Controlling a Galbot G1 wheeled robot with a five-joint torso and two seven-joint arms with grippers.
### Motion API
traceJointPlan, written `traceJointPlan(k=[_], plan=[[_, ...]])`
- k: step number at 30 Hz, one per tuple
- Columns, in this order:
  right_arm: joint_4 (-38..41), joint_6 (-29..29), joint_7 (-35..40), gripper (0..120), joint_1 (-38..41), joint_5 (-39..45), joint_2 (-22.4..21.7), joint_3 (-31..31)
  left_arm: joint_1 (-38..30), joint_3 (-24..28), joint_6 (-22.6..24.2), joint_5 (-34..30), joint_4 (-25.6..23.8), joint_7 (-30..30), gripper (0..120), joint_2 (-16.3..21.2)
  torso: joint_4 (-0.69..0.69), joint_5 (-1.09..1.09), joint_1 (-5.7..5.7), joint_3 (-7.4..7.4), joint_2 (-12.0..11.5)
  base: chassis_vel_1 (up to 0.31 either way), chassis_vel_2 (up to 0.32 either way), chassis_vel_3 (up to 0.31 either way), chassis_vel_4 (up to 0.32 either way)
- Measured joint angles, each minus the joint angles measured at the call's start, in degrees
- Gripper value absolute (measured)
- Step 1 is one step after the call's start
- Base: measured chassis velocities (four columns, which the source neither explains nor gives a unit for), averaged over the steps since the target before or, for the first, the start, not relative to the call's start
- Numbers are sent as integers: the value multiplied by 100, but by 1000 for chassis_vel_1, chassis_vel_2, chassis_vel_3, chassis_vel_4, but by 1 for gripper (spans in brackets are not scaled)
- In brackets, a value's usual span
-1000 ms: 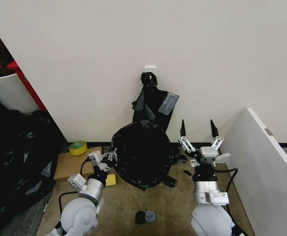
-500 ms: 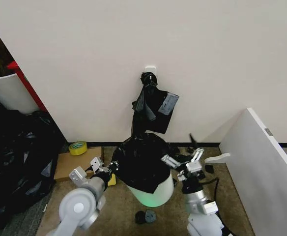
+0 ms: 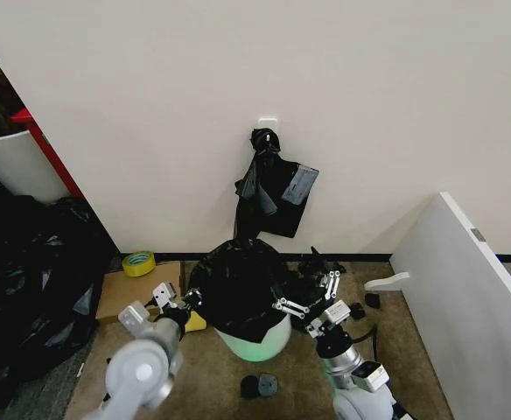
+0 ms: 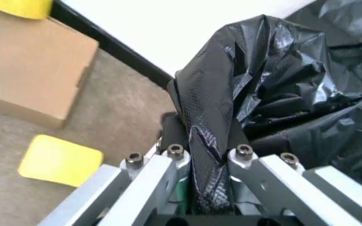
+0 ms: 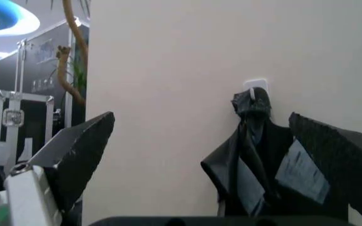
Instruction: Place the garbage bag over the trash bin.
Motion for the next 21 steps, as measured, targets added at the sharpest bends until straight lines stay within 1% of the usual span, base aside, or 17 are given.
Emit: traceJointPlan(k=[4, 5, 6, 10, 11, 13, 14, 16, 19, 20, 21], plan=[[-65, 2, 18, 100, 5, -163, 34, -19, 46, 86, -101, 156, 234, 82, 5, -132, -3, -1, 0, 0, 0, 0, 0, 0, 0], [-90, 2, 21, 100, 17, -189, 53, -24, 70, 111, -232, 285, 352, 191, 5, -173, -3, -1, 0, 0, 0, 0, 0, 0, 0], [-90, 2, 21, 100, 17, -189, 53, -24, 70, 111, -232, 285, 352, 191, 5, -173, -3, -1, 0, 0, 0, 0, 0, 0, 0], [-136, -3, 53, 100, 76, -276, 108, -42, 228, 184, -640, 584, 514, 490, 5, -277, -1, 0, 0, 0, 0, 0, 0, 0, 0], [-141, -10, 71, 100, 80, -297, 111, -44, 256, 198, -683, 613, 517, 513, 5, -293, -1, 0, 0, 0, 0, 0, 0, 0, 0], [-161, -30, 113, 100, 83, -356, 116, -47, 370, 268, -905, 804, 569, 638, 8, -327, -2, -1, 0, 0, 0, 0, 0, 0, 0], [-161, -30, 113, 100, 83, -356, 116, -47, 370, 268, -905, 804, 569, 638, 8, -327, -2, -1, 0, 0, 0, 0, 0, 0, 0], [-163, -37, 123, 100, 78, -371, 115, -44, 428, 313, -1010, 958, 605, 685, 17, -330, -2, 0, 0, 0, 0, 0, 0, 0, 0], [-159, -44, 135, 100, 63, -378, 102, -33, 492, 344, -1063, 1064, 612, 700, 26, -317, -1, 1, 0, 0, 0, 0, 0, 0, 0], [-148, -48, 139, 100, 57, -380, 97, -23, 536, 369, -1070, 1125, 611, 701, 32, -302, -2, 0, 0, 0, 0, 0, 0, 0, 0], [-144, -48, 140, 100, 55, -381, 95, -19, 549, 373, -1072, 1146, 608, 701, 34, -296, -1, -1, 0, 0, 0, 0, 0, 0, 0]])
